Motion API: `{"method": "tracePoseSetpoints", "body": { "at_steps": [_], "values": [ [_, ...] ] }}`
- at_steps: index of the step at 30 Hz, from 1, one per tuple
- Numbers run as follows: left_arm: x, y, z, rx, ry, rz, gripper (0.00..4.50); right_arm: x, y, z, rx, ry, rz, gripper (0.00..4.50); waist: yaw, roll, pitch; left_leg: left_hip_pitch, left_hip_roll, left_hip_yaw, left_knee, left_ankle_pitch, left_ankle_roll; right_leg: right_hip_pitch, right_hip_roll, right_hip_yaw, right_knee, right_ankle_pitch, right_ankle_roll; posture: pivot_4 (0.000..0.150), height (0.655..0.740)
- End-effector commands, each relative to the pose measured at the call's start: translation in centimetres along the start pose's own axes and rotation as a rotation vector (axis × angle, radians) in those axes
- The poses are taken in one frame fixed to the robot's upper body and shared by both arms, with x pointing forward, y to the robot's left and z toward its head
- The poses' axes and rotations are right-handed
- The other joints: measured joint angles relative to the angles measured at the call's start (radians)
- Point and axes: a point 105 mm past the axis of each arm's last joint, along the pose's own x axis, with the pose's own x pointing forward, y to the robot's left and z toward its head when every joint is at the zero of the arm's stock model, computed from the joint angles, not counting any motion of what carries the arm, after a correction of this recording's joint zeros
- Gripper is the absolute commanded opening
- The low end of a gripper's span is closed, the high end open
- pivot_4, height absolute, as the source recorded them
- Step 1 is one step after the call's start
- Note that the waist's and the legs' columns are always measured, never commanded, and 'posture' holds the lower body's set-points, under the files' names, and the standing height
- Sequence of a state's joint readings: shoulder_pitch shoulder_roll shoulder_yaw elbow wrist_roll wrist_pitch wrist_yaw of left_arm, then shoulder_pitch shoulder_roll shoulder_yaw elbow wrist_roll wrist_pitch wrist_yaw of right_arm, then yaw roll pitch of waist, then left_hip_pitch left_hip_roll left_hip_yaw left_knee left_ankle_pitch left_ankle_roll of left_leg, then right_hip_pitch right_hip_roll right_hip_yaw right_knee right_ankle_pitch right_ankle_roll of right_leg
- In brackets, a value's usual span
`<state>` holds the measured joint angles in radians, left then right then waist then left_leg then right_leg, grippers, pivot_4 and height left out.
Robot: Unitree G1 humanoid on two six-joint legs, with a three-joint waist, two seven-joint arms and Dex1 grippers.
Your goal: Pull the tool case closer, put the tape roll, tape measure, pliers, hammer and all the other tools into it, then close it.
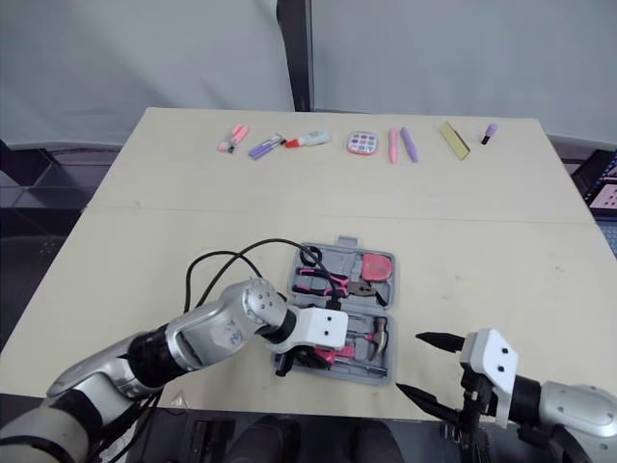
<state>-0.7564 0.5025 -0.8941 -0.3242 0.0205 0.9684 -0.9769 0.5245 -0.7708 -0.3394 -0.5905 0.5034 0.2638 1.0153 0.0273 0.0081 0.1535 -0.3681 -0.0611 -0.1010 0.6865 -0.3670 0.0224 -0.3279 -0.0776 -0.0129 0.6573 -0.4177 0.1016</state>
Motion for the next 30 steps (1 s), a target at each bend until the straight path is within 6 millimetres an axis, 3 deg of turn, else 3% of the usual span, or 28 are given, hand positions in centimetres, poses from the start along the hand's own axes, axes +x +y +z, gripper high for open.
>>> {"method": "tracePoseSetpoints", "body": {
  "at_steps": [1,5,12,13,17,21,26,30],
  "values": [
    [0.0,0.2,0.4,0.025,-0.001,0.019,0.61,-0.2,0.0,0.8,-0.022,-0.025,-0.011,4.50,0.000,0.000,0.000,0.000,0.000,0.000,0.000,0.000,0.000,0.000,0.000,0.000,0.000,0.000,0.000,0.150,0.7134],
    [0.0,0.2,0.4,0.027,0.000,0.015,0.61,-0.3,0.0,0.8,-0.023,-0.023,-0.013,4.50,0.000,0.000,0.000,0.000,0.000,0.000,0.000,0.000,0.000,0.000,0.000,0.000,0.000,0.000,0.000,0.150,0.7134],
    [-0.7,0.3,0.7,-0.023,-0.019,0.017,3.80,-0.2,0.0,0.8,-0.023,-0.027,-0.012,4.50,-0.001,0.000,0.000,0.000,0.000,0.000,0.001,0.000,0.000,0.000,0.000,0.000,0.001,0.000,0.000,0.150,0.7134],
    [-1.0,0.4,0.8,-0.043,-0.032,0.018,4.09,-0.2,0.0,0.8,-0.023,-0.027,-0.012,4.50,-0.001,0.000,0.000,0.000,0.000,0.000,0.001,0.000,0.000,0.000,0.000,0.000,0.001,0.000,0.000,0.150,0.7134],
    [-2.0,0.8,1.4,-0.085,-0.093,0.032,4.09,-0.2,-0.1,0.8,-0.027,-0.029,-0.011,4.50,-0.001,0.000,0.000,0.000,0.000,0.000,0.001,0.000,0.000,0.000,0.000,0.000,0.001,0.000,0.000,0.150,0.7134],
    [-3.0,1.7,1.6,-0.120,-0.190,0.081,2.65,-0.2,-0.3,0.9,-0.029,-0.030,-0.013,4.50,-0.001,0.000,0.000,0.000,0.000,0.000,0.001,0.000,0.000,0.000,0.000,0.000,0.001,0.000,0.000,0.150,0.7134],
    [-3.6,1.6,0.9,-0.082,-0.363,0.092,0.12,-0.1,-0.2,1.1,-0.029,-0.037,-0.012,4.50,-0.001,0.000,0.000,0.000,0.000,0.000,0.001,0.000,0.000,0.000,0.000,0.000,0.001,0.000,0.000,0.150,0.7134],
    [-4.1,0.3,1.1,-0.047,-0.557,0.046,0.05,-0.2,-0.4,1.3,-0.032,-0.051,-0.019,4.50,-0.002,0.000,0.000,0.000,0.001,0.000,0.001,0.000,0.000,0.000,0.000,-0.001,0.001,0.000,0.000,0.150,0.7134]
  ]
}}
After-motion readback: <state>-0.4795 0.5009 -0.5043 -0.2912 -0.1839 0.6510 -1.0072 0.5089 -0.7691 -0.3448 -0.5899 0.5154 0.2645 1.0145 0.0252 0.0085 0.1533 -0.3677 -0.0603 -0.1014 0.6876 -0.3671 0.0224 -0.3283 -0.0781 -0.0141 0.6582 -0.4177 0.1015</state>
